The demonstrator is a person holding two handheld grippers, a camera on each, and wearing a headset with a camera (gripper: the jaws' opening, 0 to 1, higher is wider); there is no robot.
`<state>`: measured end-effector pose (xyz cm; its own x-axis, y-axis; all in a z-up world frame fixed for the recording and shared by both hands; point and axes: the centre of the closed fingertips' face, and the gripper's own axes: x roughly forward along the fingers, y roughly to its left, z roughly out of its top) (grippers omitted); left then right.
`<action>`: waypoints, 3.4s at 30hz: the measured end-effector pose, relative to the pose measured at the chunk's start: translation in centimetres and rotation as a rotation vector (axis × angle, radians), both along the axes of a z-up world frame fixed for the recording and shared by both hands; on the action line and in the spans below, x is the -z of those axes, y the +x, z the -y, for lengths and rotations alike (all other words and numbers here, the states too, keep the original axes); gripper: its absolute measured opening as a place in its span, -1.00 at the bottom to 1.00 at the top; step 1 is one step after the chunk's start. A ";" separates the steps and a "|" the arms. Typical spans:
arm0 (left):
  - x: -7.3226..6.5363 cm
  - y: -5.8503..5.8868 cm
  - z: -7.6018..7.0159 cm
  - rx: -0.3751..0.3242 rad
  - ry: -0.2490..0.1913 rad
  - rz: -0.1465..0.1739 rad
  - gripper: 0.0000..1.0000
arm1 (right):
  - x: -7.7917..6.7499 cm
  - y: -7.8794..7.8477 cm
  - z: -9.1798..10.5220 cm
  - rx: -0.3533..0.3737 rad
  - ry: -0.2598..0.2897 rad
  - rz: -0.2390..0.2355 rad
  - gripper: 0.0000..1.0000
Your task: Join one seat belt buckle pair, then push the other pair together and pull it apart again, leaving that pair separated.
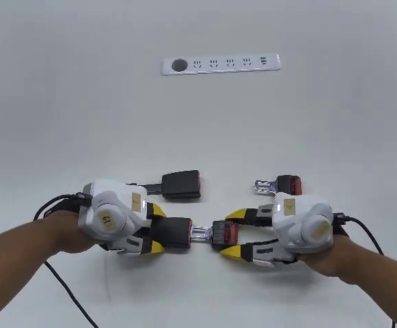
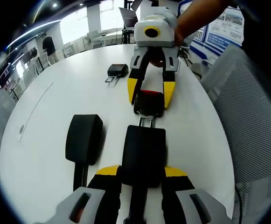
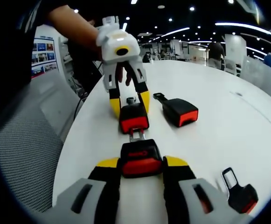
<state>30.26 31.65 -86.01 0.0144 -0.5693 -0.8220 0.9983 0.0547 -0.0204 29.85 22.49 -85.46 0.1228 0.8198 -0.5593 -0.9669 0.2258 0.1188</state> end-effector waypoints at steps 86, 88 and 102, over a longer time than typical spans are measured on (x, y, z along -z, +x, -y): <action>-0.1 -0.1 -0.4 0.118 -0.083 0.002 -0.33 | 0.1 -0.4 -3.8 -0.035 0.005 0.063 -0.31; -0.1 -0.1 -0.4 0.118 -0.088 0.003 -0.33 | 0.1 -0.3 -3.8 -0.034 0.004 0.069 -0.31; -0.1 -0.1 -0.4 0.116 -0.110 0.000 -0.34 | 0.1 -0.1 -3.8 -0.021 0.019 0.070 -0.32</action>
<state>30.14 32.04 -85.90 -0.0570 -0.6535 -0.7548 0.9978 -0.0636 -0.0202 29.71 26.27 -85.61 0.1435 0.8329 -0.5344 -0.9775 0.2038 0.0551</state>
